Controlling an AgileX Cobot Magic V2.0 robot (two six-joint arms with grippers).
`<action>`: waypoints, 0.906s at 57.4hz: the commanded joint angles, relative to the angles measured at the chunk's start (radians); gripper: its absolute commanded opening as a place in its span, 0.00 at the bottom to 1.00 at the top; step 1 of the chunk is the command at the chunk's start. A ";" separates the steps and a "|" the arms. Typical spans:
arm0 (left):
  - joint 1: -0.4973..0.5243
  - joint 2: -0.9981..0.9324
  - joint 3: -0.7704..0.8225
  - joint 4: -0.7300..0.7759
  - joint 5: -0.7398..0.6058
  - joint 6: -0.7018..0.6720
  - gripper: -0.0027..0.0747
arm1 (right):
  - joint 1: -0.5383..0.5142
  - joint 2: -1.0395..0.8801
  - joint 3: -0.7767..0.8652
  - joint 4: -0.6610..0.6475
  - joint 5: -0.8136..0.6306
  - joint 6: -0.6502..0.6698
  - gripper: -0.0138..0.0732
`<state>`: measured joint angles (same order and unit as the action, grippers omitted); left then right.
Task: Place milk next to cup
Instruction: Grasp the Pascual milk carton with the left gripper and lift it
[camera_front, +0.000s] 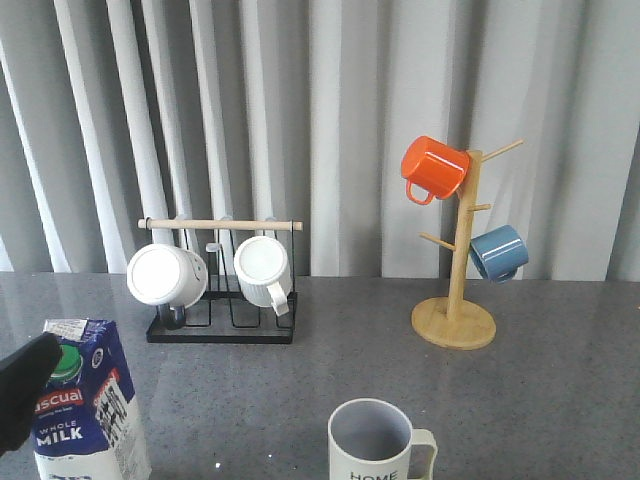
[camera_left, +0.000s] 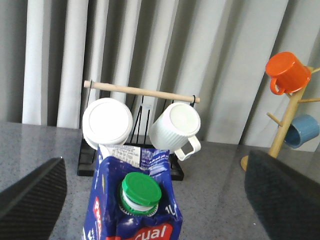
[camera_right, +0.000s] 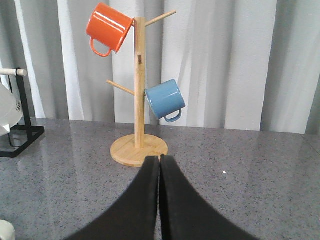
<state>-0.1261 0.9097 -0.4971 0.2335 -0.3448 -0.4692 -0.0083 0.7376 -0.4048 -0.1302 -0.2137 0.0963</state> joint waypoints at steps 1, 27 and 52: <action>-0.014 0.060 -0.039 -0.002 -0.102 -0.025 0.94 | -0.006 -0.001 -0.027 -0.002 -0.076 -0.004 0.15; -0.017 0.261 -0.039 0.023 -0.214 -0.010 0.94 | -0.006 -0.001 -0.027 -0.002 -0.076 -0.004 0.15; -0.017 0.371 -0.039 -0.086 -0.246 0.073 0.86 | -0.006 -0.001 -0.027 -0.002 -0.076 -0.004 0.15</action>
<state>-0.1367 1.2875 -0.5015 0.1942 -0.5076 -0.4210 -0.0083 0.7376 -0.4048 -0.1302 -0.2137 0.0963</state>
